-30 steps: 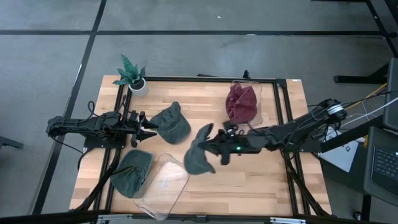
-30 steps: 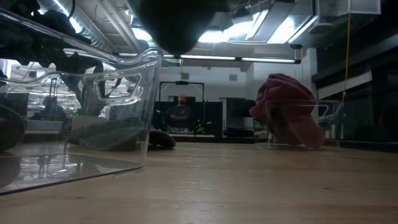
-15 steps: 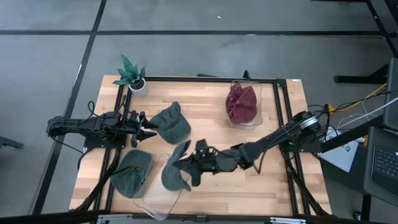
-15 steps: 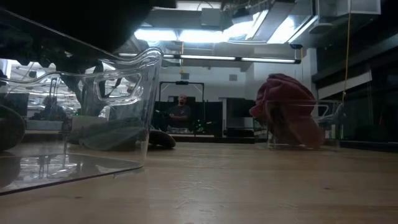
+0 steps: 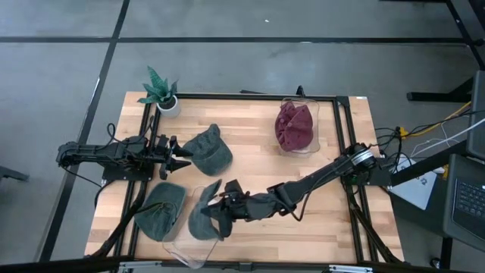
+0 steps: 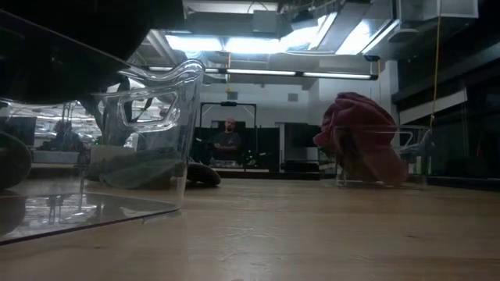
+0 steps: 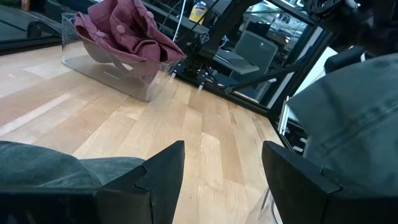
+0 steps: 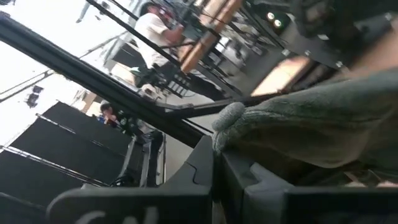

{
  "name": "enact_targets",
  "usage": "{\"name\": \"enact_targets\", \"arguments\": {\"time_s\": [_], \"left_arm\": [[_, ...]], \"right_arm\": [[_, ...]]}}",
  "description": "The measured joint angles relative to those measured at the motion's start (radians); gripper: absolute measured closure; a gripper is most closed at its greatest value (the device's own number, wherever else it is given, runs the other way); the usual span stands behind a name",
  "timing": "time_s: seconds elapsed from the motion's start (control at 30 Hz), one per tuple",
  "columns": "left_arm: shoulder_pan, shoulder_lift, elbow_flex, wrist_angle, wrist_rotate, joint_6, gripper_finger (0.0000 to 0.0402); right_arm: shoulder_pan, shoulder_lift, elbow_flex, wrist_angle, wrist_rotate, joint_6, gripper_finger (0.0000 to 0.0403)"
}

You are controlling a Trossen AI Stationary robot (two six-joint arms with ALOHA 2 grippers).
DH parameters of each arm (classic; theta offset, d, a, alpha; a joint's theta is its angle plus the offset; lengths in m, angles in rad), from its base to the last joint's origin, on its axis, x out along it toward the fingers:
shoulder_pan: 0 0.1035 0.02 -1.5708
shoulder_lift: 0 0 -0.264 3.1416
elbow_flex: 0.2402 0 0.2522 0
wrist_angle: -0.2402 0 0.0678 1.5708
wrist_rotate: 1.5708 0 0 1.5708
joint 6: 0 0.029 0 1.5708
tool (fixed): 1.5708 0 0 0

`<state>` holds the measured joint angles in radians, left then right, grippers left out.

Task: Pick & Place hat
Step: Put the top right black cap into the bottom transparent bin

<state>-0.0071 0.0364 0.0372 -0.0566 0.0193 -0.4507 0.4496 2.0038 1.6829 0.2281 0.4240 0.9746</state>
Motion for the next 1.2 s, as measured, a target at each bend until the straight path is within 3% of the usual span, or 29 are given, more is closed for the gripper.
{"name": "enact_targets", "arguments": {"time_s": [0.2,0.3,0.47,0.73,0.97,1.2], "left_arm": [[0.000,0.000,0.000,0.000,0.000,0.000,0.0192],[0.000,0.000,0.000,0.000,0.000,0.000,0.0192],[0.000,0.000,0.000,0.000,0.000,0.000,0.0192],[0.000,0.000,0.000,0.000,0.000,0.000,0.0192],[0.000,0.000,0.000,0.000,0.000,0.000,0.0192],[0.000,0.000,0.000,0.000,0.000,0.000,0.0192]], "right_arm": [[0.000,0.000,0.000,-0.069,-0.002,0.144,0.0397],[0.000,0.000,0.000,-0.096,-0.064,0.174,0.0396],[0.001,0.007,0.000,-0.148,-0.226,0.134,0.0395],[-0.016,0.013,-0.020,-0.184,-0.208,-0.025,0.0386],[-0.043,0.013,-0.020,-0.285,-0.261,-0.063,0.0339],[-0.048,0.013,-0.021,-0.327,-0.381,-0.067,0.0259]]}}
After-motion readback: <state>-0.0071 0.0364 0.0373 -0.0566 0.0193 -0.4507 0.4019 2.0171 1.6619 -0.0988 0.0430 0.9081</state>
